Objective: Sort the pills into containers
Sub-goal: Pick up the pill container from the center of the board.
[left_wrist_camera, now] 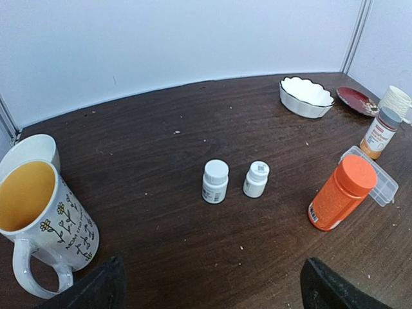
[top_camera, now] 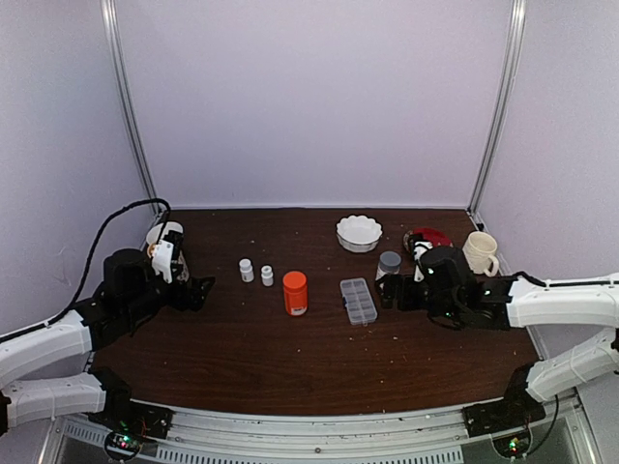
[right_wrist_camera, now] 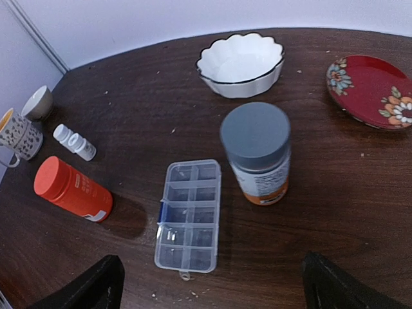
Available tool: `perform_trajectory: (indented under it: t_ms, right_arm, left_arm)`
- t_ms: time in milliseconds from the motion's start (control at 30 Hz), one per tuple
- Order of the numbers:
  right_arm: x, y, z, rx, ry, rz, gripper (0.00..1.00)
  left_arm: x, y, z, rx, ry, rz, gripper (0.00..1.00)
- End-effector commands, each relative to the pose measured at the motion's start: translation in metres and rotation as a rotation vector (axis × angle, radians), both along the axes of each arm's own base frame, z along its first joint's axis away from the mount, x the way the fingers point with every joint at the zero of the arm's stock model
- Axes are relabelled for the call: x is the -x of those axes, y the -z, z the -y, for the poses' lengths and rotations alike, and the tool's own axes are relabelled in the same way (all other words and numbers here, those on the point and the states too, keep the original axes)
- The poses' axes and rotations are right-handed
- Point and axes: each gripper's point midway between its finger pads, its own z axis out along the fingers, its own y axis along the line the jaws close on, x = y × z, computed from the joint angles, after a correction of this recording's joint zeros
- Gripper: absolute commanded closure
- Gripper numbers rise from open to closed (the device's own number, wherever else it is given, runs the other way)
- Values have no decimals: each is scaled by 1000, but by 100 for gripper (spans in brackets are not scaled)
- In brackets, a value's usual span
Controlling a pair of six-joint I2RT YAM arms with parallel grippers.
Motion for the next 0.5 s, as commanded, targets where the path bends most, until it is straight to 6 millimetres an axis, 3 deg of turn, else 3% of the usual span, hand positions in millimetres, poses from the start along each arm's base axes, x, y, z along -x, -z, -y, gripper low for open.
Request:
perform_trajectory:
  t_ms: [0,167,300,467]
  right_arm:
    - [-2,16,-28,105,-11,-75,0]
    - [-2,38,-67,210,-109,-142,0]
    - [-5,55,-80,290,-112,-193,0]
    - [-9,77,-81,350,-81,-255,0]
  left_arm:
    - [-3,-13,5,21,26,49,2]
    - [0,-9,5,23,36,58,2]
    - [5,-10,11,43,80,70,2]
    - [6,-13,10,43,76,75,2]
